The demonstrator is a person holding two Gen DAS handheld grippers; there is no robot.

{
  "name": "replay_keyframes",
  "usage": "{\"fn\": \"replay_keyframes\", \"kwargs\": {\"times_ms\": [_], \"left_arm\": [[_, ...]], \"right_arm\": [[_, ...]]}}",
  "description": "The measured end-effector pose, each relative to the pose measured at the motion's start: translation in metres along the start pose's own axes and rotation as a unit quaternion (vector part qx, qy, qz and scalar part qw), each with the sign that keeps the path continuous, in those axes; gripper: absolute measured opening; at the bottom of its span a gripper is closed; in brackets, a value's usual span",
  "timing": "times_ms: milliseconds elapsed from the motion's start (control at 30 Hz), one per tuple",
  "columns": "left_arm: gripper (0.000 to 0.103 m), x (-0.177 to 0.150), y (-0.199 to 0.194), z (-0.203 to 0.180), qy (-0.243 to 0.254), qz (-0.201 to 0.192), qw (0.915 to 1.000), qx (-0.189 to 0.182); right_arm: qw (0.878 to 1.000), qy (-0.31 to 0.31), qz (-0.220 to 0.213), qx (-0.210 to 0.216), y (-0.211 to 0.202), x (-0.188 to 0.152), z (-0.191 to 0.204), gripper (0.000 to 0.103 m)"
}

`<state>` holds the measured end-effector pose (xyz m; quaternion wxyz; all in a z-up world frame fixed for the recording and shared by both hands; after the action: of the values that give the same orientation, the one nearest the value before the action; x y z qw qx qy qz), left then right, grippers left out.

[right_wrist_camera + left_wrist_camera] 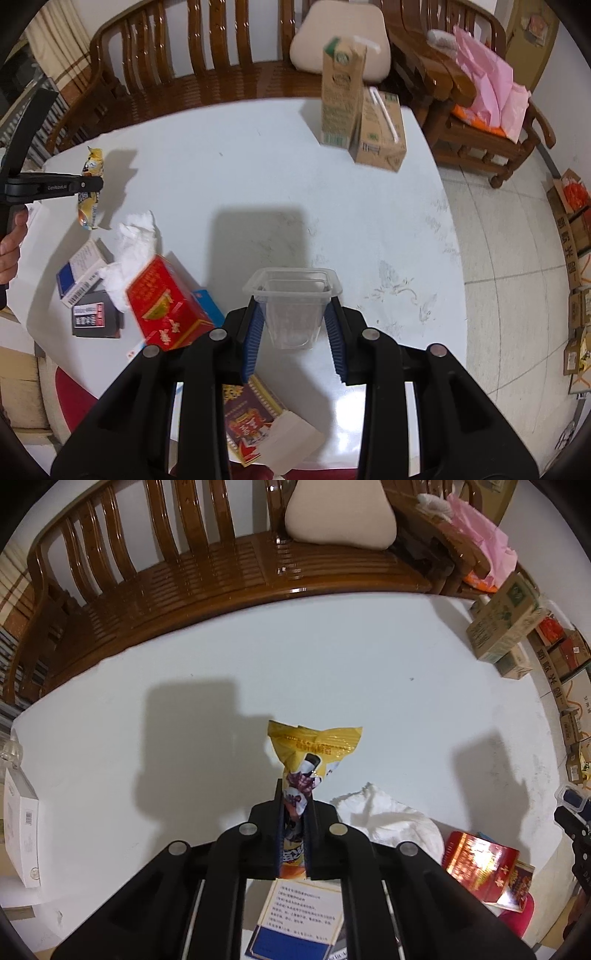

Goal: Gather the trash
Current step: 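Close the right tool on the cup while the left tool grips the yellow wrapper, then carry the cup and yellow wrapper in both tools down over the trash bag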

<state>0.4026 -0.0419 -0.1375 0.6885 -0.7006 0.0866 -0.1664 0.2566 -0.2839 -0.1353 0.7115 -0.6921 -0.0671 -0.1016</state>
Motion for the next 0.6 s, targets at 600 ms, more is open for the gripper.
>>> {"fn": "replay_keyframes", "kwargs": {"times_ms": [600], "left_arm": [[0.008, -0.121, -0.122, -0.04, 0.049, -0.096, 0.9937, -0.028]], "right_arm": [[0.988, -0.091, -0.126, 0.017, -0.13, -0.054, 0.082, 0.032]]}}
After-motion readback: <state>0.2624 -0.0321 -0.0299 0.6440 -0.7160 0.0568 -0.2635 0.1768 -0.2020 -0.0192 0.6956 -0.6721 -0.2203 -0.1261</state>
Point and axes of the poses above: each gripper's, at about its wrist camera, not at the fingertips, and y roughly the way its jaws point, z to its left, x to its top, the point moved 5 cm from there along y, roughly the way its jaws point, and after that the axes turned 11 degrees about z, right-handed, at the moved point
